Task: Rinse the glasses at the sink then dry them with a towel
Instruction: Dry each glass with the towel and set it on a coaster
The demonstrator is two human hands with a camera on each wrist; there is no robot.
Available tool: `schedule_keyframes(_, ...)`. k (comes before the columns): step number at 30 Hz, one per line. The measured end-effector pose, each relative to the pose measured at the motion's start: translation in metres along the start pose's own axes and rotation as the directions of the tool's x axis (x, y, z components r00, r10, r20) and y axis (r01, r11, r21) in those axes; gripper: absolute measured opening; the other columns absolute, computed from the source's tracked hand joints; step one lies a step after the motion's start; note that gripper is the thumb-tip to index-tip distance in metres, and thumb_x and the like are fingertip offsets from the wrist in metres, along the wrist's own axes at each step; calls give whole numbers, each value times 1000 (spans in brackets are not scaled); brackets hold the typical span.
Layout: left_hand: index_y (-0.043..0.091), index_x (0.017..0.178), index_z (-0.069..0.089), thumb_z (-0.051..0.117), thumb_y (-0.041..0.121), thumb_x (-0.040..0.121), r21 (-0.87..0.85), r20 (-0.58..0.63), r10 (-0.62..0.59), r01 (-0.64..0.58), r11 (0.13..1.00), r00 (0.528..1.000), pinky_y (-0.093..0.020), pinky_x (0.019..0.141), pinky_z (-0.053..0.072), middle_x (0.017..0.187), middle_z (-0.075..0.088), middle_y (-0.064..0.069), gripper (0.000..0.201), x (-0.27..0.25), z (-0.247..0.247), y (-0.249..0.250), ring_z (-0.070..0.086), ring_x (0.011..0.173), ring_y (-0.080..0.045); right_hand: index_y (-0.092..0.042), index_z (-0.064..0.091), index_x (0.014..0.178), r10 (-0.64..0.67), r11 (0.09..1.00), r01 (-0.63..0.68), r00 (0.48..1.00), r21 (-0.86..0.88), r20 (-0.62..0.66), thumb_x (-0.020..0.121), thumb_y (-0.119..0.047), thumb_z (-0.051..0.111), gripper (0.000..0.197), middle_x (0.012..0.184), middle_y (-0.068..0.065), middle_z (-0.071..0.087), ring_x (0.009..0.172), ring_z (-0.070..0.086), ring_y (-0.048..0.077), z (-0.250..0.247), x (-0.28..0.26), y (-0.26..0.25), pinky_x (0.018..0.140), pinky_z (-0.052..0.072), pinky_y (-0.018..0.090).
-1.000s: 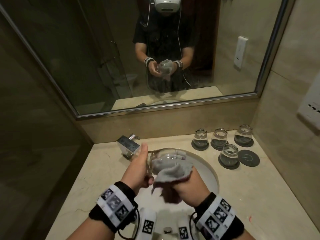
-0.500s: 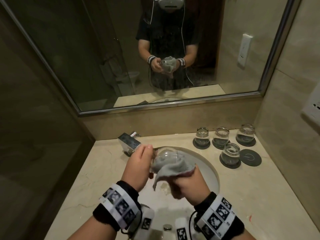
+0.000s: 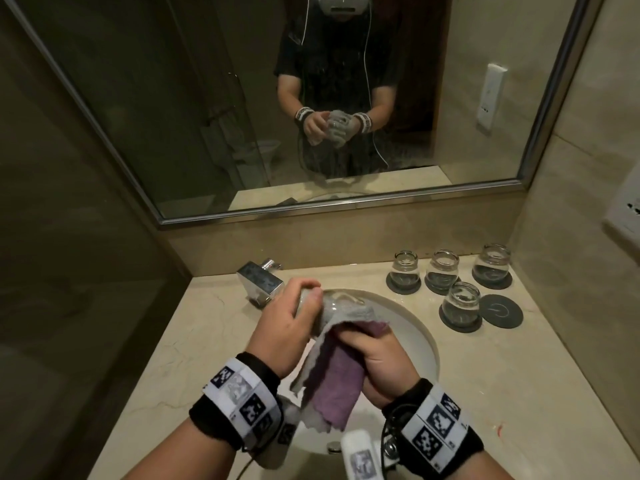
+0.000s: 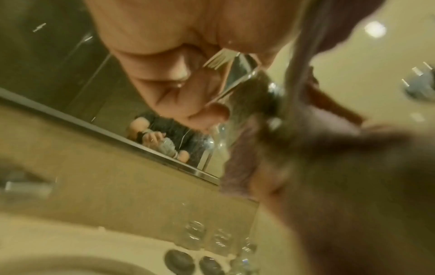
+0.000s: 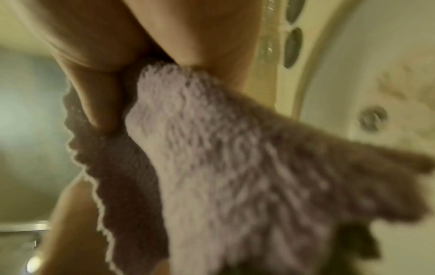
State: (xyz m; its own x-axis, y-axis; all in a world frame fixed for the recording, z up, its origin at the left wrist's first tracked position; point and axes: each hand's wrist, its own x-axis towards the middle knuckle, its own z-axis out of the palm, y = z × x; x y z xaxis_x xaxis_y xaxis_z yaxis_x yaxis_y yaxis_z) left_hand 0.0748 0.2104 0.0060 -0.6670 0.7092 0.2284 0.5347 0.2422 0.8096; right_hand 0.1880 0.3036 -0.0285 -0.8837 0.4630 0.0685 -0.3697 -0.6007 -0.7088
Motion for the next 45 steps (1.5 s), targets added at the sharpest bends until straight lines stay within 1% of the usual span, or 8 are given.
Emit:
schedule_keyframes(4, 17, 72, 58, 29, 65, 96, -340, 211, -438, 485, 805, 874, -19, 41, 23, 51, 46, 1, 61, 2, 2, 10, 36, 37, -12, -19, 72, 89, -123, 874, 152, 988, -462, 92, 67, 7, 68, 34, 88, -4, 75, 85, 71, 11, 9, -8, -17, 76, 53, 21)
schedule_keyframes(10, 21, 99, 57, 47, 46, 95, 20, -33, 24, -23, 1000, 999, -18, 51, 41, 69, 58, 8, 27, -6, -1, 0, 53, 54, 0, -5, 73, 96, 67, 995, -63, 996, 82, -53, 74, -4, 63, 24, 101, 19, 70, 92, 67, 29, 6, -4, -3, 81, 55, 34)
schedule_keyframes(15, 15, 79, 66, 29, 63, 96, -396, 232, -455, 511, 763, 860, -19, 42, 21, 56, 53, -2, 63, -1, 3, 5, 42, 44, -18, -6, 72, 91, -102, 871, 108, 994, -480, 39, 71, 14, 67, 29, 92, 8, 75, 87, 71, 24, 8, -4, -12, 78, 56, 34)
schedule_keyframes(21, 22, 94, 59, 45, 55, 93, 53, -86, 102, -98, 994, 991, -14, 60, 43, 77, 62, 7, 35, -7, 2, -3, 57, 70, -3, -7, 73, 95, 78, 992, -70, 994, 107, -72, 76, -4, 67, 20, 99, 17, 70, 94, 66, 28, 4, -1, -3, 85, 53, 37)
schedule_keyframes(25, 19, 74, 64, 27, 67, 94, -369, 147, -383, 410, 834, 912, -20, 40, 25, 48, 49, 7, 63, -1, 5, 3, 40, 41, -14, -9, 74, 89, -106, 912, 77, 993, -402, -50, 70, 3, 70, 23, 91, 11, 74, 89, 70, 27, 7, -2, -7, 82, 56, 39)
schedule_keyframes(31, 31, 89, 55, 39, 58, 88, 141, -97, 132, -117, 983, 987, -16, 66, 42, 74, 61, 18, 32, -6, 1, -13, 58, 76, 1, -4, 73, 95, 81, 996, -78, 992, 36, -92, 76, -4, 69, 19, 100, 21, 69, 94, 66, 29, 7, 1, -1, 85, 53, 38)
schedule_keyframes(36, 28, 74, 64, 30, 64, 96, -352, 139, -411, 433, 830, 901, -21, 55, 40, 57, 58, 11, 55, 2, 6, -7, 53, 53, -13, -15, 73, 88, -84, 942, 40, 990, -332, -117, 76, 14, 66, 32, 87, -2, 76, 85, 71, 11, 12, -1, -5, 74, 52, 18)
schedule_keyframes(45, 16, 88, 65, 35, 69, 87, -382, 110, -351, 365, 849, 930, -22, 42, 34, 60, 53, 2, 61, 1, 0, -9, 45, 50, -13, -11, 75, 88, -120, 931, 78, 988, -358, -97, 69, 3, 70, 25, 92, 7, 75, 90, 70, 19, 14, -1, -3, 81, 54, 29)
